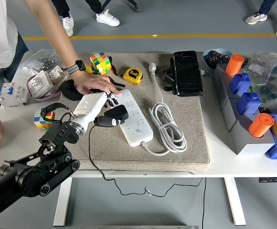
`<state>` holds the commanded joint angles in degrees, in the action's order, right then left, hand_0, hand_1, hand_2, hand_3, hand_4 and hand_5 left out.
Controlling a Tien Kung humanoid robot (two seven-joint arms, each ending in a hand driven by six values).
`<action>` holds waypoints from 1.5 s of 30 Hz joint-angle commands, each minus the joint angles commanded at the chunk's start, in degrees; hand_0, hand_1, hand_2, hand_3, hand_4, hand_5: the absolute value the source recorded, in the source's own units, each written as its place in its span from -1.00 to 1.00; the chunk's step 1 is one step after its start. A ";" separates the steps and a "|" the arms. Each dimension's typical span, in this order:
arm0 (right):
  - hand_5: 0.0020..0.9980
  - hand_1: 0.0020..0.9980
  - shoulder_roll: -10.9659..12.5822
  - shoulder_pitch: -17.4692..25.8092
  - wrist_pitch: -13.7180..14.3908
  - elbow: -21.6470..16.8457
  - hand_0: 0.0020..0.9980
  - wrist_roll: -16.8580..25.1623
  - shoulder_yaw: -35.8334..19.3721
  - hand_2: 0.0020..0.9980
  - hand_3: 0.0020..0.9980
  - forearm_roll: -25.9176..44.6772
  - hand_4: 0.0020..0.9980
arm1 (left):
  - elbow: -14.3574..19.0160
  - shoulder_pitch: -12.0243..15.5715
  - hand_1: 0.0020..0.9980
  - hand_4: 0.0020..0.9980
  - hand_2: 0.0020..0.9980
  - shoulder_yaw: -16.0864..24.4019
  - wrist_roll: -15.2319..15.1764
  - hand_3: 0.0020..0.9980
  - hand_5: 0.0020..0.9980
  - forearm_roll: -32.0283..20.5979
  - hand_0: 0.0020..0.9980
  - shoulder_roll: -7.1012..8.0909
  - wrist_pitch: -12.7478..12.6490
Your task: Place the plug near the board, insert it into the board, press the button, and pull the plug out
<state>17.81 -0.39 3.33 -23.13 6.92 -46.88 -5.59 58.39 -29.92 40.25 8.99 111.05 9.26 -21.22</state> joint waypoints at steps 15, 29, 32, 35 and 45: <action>-0.11 0.27 0.15 0.08 0.07 -0.05 0.17 -0.03 0.15 0.08 -0.04 -0.08 0.48 | -0.62 -0.22 -0.22 0.66 -0.09 -1.37 -0.24 0.04 -0.77 -0.62 -0.51 -0.06 -0.46; -0.12 0.27 -0.03 0.19 0.00 -0.04 0.17 -0.02 0.17 0.08 -0.04 -0.18 0.48 | -0.40 0.34 -0.45 0.55 -0.35 0.33 -4.63 -0.11 -0.73 -3.40 -0.58 0.15 -3.32; -0.12 0.27 -0.09 0.17 -0.01 -0.01 0.17 -0.02 0.03 0.08 -0.04 -0.16 0.48 | -0.13 0.32 -0.45 0.55 -0.35 1.05 -5.09 -0.11 -0.73 -3.51 -0.58 0.36 -3.21; -0.12 0.27 -0.09 0.15 0.00 -0.02 0.17 -0.01 -0.12 0.07 -0.04 -0.18 0.48 | 0.04 0.63 -0.46 0.54 -0.34 2.21 -5.03 -0.12 -0.72 -2.93 -0.58 0.53 -2.99; -0.12 0.27 -0.08 0.28 0.01 -0.03 0.17 -0.02 -0.17 0.07 -0.04 -0.25 0.48 | -1.65 2.80 -0.46 0.54 -0.35 6.09 -4.90 -0.11 -0.71 -0.84 -0.58 2.54 -2.39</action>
<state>17.73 -0.12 3.33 -23.16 6.89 -47.04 -5.84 56.74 -27.12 46.34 4.09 110.21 11.80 -23.61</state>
